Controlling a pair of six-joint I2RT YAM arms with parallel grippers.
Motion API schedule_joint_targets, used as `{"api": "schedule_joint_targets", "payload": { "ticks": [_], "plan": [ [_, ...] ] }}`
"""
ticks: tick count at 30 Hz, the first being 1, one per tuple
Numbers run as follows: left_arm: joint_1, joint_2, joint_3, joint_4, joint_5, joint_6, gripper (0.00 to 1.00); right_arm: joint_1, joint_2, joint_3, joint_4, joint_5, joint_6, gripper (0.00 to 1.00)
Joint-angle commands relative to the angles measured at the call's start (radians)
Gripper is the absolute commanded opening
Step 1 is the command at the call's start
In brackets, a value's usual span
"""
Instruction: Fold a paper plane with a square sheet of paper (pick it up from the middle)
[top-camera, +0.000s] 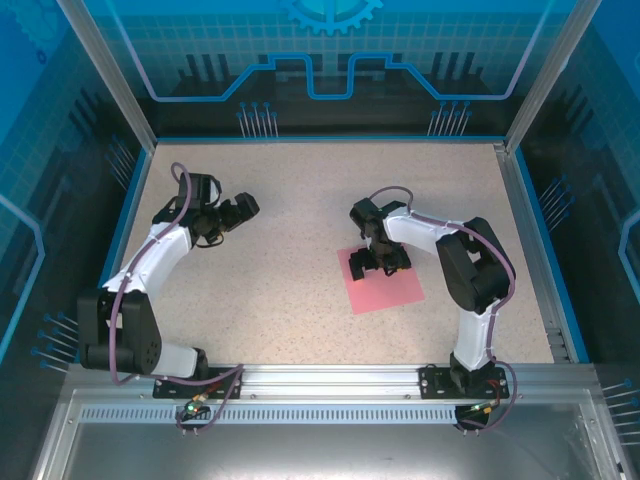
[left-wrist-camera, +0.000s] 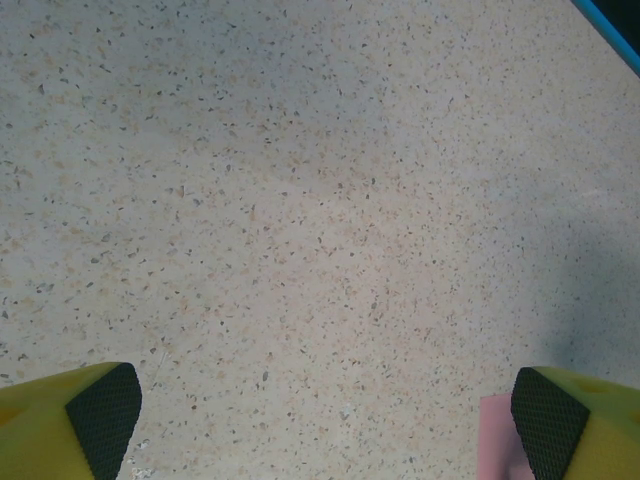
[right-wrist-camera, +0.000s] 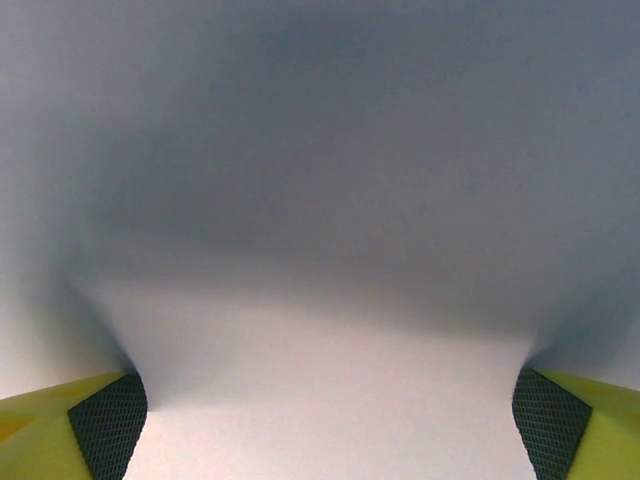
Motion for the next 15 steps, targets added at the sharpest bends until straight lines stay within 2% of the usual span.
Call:
{"api": "schedule_joint_targets", "payload": {
  "ticks": [1,15],
  "plan": [
    [-0.008,0.015,-0.004,-0.018,0.016,-0.014,0.99,-0.005,0.062,-0.009,-0.021,0.005,-0.005,0.99],
    [-0.008,0.032,0.005,-0.033,0.012,-0.007,0.98,-0.01,0.103,-0.032,0.006,-0.005,0.008,0.92]
  ]
}}
